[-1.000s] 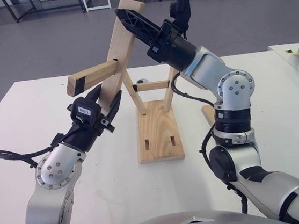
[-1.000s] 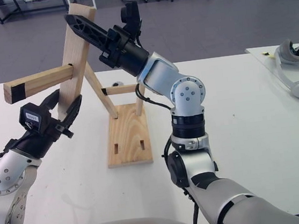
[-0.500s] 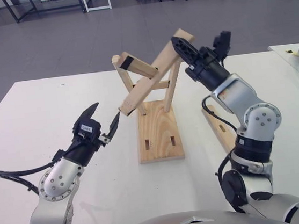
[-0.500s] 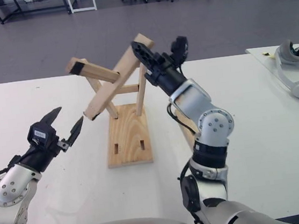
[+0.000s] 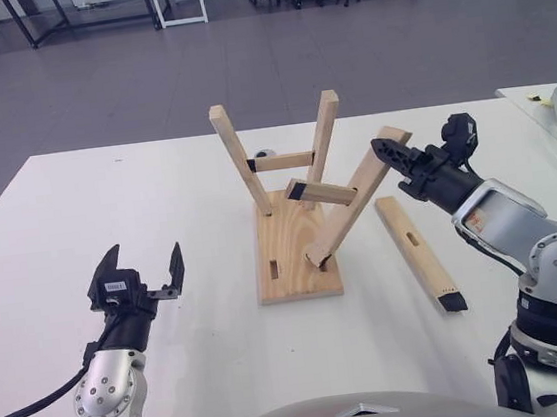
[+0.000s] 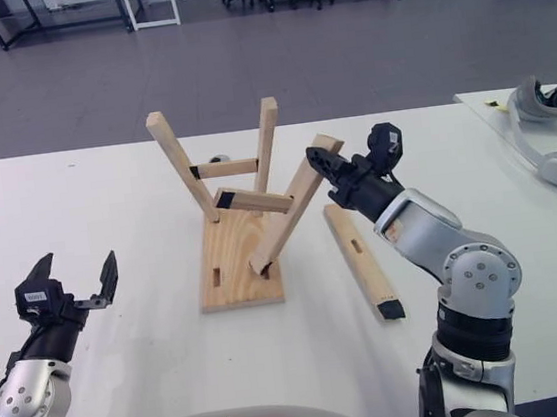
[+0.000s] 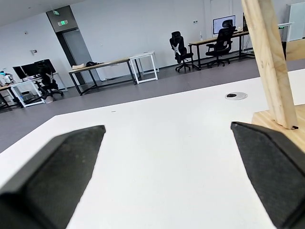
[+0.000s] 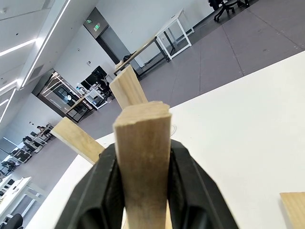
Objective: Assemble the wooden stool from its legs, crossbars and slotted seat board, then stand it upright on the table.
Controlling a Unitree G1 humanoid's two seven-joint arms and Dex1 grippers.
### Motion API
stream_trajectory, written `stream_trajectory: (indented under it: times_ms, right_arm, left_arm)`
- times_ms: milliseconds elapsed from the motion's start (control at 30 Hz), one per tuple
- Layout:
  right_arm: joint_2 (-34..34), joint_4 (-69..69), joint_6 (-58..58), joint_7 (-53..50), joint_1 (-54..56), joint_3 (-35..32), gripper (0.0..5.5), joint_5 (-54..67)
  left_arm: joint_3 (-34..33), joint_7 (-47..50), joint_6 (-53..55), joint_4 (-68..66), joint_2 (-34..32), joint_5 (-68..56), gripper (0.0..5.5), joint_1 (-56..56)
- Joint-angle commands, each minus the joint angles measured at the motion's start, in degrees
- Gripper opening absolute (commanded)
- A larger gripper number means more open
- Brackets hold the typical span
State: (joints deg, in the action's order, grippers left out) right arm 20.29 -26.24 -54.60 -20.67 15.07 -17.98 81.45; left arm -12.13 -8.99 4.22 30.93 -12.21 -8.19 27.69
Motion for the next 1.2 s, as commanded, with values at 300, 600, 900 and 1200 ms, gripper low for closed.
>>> stream_trajectory:
  times_ms: [300,600,900,1200]
  right_arm:
    - [3.3,-3.8,1.4,-0.8,-4.7,6.5,1.04,-8.2]
    - [3.2,-4.7,9.1,0.5,-4.5,15.0,1.06,-28.9]
    - [3.0,-2.2,11.4,7.5,-3.1,20.0,1.07,-41.2]
    - [7.0,-5.0,12.8,16.5,-15.1,18.3,1.06,-46.7]
  left_arm:
    - [-1.1,0.7,-0.8,-1.6,-0.2,2.8,4.86,-0.6]
    - [-2.5,0.5,1.0,0.1,-0.9,2.5,4.86,-1.2]
    - [-2.7,0.7,2.5,1.0,-0.7,2.4,4.86,-2.1]
    - [-2.0,0.8,2.3,0.9,-0.6,3.6,4.86,-1.8]
